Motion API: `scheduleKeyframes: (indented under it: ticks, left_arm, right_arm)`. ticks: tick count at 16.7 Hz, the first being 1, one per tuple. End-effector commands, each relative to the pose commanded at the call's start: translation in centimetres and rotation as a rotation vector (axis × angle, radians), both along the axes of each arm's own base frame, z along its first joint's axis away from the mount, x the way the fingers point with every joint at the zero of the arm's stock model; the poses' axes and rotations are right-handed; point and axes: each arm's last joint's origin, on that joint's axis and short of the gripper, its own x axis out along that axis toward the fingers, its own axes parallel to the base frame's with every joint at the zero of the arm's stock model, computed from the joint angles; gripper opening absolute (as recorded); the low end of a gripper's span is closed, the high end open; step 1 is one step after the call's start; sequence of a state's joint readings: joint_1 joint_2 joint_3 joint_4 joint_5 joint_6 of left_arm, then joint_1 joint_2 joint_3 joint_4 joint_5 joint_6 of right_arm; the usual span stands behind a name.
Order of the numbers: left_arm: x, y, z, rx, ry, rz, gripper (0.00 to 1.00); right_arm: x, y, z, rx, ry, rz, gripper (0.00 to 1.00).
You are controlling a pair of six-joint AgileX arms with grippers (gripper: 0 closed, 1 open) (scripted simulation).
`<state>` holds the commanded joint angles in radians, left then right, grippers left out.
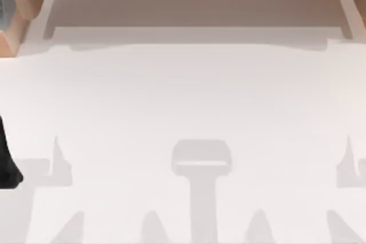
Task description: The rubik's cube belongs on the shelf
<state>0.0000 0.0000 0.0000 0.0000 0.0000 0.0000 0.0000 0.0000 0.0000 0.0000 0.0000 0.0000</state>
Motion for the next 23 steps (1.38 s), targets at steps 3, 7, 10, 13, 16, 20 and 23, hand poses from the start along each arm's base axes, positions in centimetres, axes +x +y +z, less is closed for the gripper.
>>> scheduleKeyframes:
  ticks: [3, 7, 10, 13, 16, 20, 23]
  left_arm:
    - [0.0, 0.0, 0.0, 0.000, 0.000, 0.000, 1.00]
    - [0.0, 0.0, 0.0, 0.000, 0.000, 0.000, 1.00]
    - [0.0, 0.0, 0.0, 0.000, 0.000, 0.000, 1.00]
    - [0.0, 0.0, 0.0, 0.000, 0.000, 0.000, 1.00]
    - [0.0, 0.0, 0.0, 0.000, 0.000, 0.000, 1.00]
    - [0.0, 0.0, 0.0, 0.000, 0.000, 0.000, 1.00]
    - [0.0, 0.0, 0.0, 0.000, 0.000, 0.000, 1.00]
  right_arm:
    - [0.0, 0.0, 0.2, -0.009, -0.002, 0.001, 1.00]
    - [0.6, -0.2, 2.8, -0.137, -0.036, 0.005, 1.00]
    - [2.4, -0.8, 6.1, -0.310, -0.061, -0.004, 1.00]
    - [6.3, -1.9, 9.0, -0.521, -0.058, -0.017, 1.00]
    - [12.0, -4.1, 10.1, -0.745, -0.034, -0.022, 1.00]
    - [20.3, -8.4, 7.4, -1.030, 0.004, -0.012, 1.00]
    - [25.0, -11.8, 3.0, -1.220, 0.021, 0.001, 1.00]
